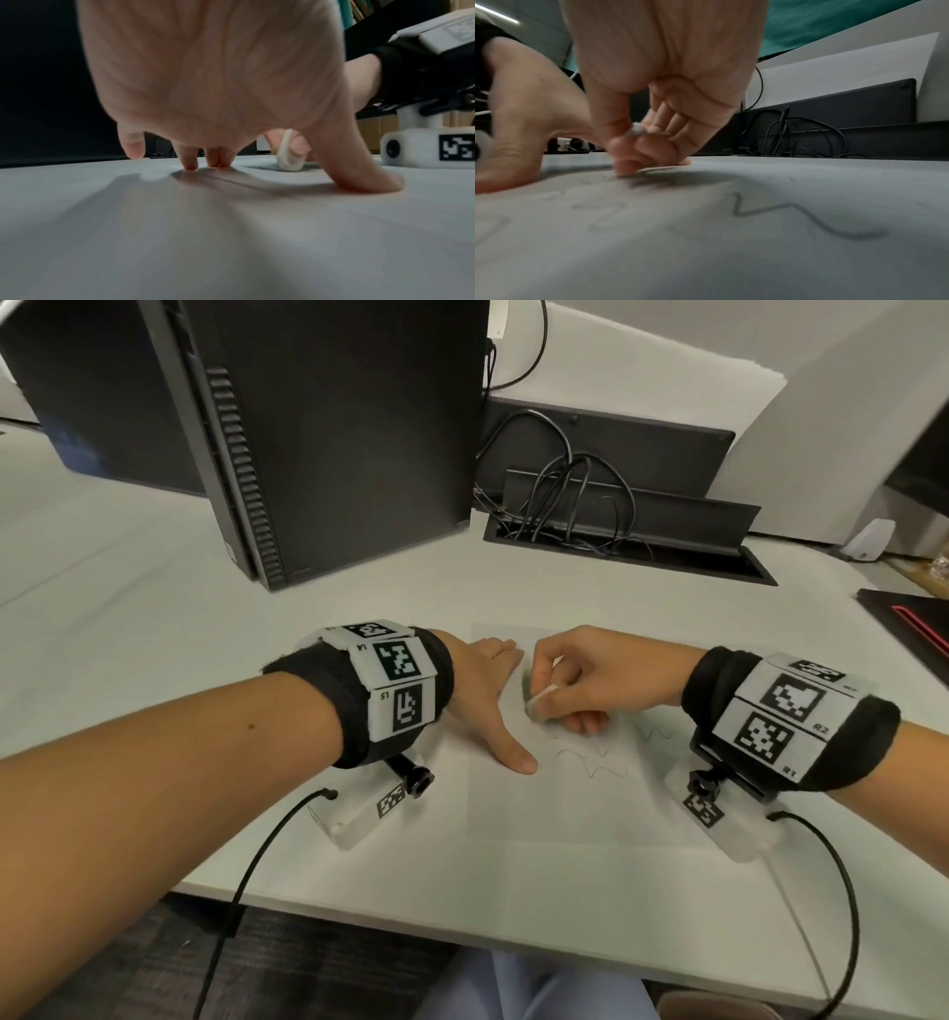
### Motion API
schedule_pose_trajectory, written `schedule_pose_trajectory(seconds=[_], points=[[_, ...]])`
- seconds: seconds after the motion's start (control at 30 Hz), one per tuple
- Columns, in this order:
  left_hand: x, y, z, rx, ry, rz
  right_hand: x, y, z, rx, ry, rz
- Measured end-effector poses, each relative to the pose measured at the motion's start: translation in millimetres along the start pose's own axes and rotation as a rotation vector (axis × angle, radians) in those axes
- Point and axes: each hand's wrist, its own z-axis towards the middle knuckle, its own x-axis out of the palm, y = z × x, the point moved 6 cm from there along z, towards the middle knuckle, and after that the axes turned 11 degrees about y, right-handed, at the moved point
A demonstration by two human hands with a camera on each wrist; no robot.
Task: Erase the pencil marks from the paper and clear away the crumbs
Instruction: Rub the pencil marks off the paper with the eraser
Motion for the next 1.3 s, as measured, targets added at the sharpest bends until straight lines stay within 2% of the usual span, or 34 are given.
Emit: schedule_pose_trajectory(seconds=[0.07,0.2,0.33,0.43,0.47,0.57,0.7,0.83,0.93,1.07,1.2,1.3], points=[[0.6,0.3,0.4,0.009,0.005,-0.020,7.6,3.8,1.3,-0.020,0.067,-0.005],[0.3,0.3,0.1,0.012,0.000,-0.020,-6.5,4.4,3.8,-0.028,-0.086,-0.107],[0.5,-0.3,-1.0,0.001,0.012,-0.013,3.7,4.4,2.5,-0.038,-0.008,-0.062],[-0.6,-1.0,-0.8,0.004,0.003,-0.007,-11.2,4.8,1.7,-0.030,-0.166,-0.178],[-0.6,-1.5,-0.5,0.008,0.002,-0.006,-9.6,5.0,1.8,-0.031,-0.158,-0.161],[0.2,-1.4,-0.7,0.015,0.011,-0.011,8.6,8.9,2.4,-0.048,-0.007,-0.079],[-0.6,-1.6,-1.6,0.015,0.002,-0.004,-4.2,8.9,2.8,-0.041,-0.127,-0.145],[-1.2,-2.2,-3.6,-0.005,0.014,0.020,13.2,5.1,-4.8,-0.027,0.055,-0.046],[-1.6,-2.7,-5.4,-0.016,0.015,0.030,-0.6,0.8,-10.4,-0.014,-0.066,-0.095],[-1.3,-3.8,-6.5,-0.026,0.020,0.041,13.8,1.8,-12.3,-0.017,0.053,-0.038],[-2.6,-4.6,-8.0,-0.035,0.014,0.033,1.1,-1.4,-15.3,0.001,-0.060,-0.087],[-2.3,-4.8,-8.0,-0.037,0.022,0.029,14.8,0.2,-17.0,-0.013,0.041,-0.050]])
